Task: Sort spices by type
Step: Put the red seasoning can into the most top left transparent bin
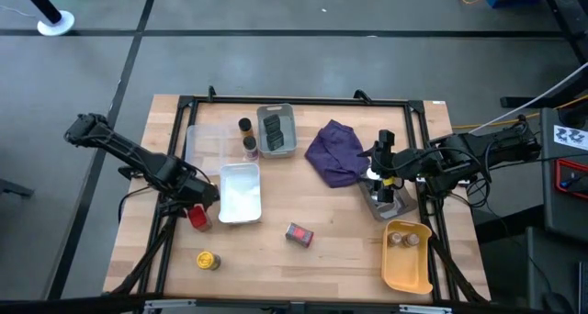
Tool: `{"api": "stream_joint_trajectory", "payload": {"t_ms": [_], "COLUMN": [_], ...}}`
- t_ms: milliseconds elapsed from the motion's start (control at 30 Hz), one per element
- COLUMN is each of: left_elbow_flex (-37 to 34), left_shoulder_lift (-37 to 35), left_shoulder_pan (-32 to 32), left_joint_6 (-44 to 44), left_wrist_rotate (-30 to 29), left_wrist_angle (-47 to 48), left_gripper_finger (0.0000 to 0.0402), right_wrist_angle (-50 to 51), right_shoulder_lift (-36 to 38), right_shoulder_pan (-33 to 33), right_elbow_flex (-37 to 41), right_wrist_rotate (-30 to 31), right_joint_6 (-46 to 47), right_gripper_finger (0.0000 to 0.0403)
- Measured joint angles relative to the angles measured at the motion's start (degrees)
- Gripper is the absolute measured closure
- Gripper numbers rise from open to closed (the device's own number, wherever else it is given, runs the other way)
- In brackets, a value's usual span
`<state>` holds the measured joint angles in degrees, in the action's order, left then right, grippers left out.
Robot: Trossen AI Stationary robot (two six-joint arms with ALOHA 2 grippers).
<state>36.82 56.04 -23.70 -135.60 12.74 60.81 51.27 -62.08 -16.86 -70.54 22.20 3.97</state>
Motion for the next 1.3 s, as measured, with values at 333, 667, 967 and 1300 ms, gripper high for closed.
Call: {"api": "stream_joint_trajectory", "payload": {"t_ms": [333,667,967,1300], "left_elbow_flex": [0.02,0.04,0.07,0.19], "left_shoulder_lift": [3.60,3.64,3.64,3.02], "left_shoulder_pan": [0.00,0.00,0.00,0.17], "left_joint_6": [3.35,4.07,5.25,7.30], "left_wrist_rotate": [0.03,0.23,0.14,-1.73], "left_wrist_angle": [-0.32,-0.68,-2.01,-1.71], "left_gripper_finger": [0.0126,0.0198,0.0198,0.0193], "right_wrist_angle": [0.44,0.43,0.42,0.39], "right_shoulder_lift": [0.00,0.00,-0.02,0.00], "right_shoulder_pan": [0.01,0.01,0.00,0.01], "right_elbow_flex": [0.00,0.02,0.02,0.02], "right_wrist_rotate": [0.00,0.00,0.00,0.02], "right_joint_6": [0.02,0.11,0.22,0.22], "right_gripper_finger": [0.0109,0.0109,0.0109,0.0109]}}
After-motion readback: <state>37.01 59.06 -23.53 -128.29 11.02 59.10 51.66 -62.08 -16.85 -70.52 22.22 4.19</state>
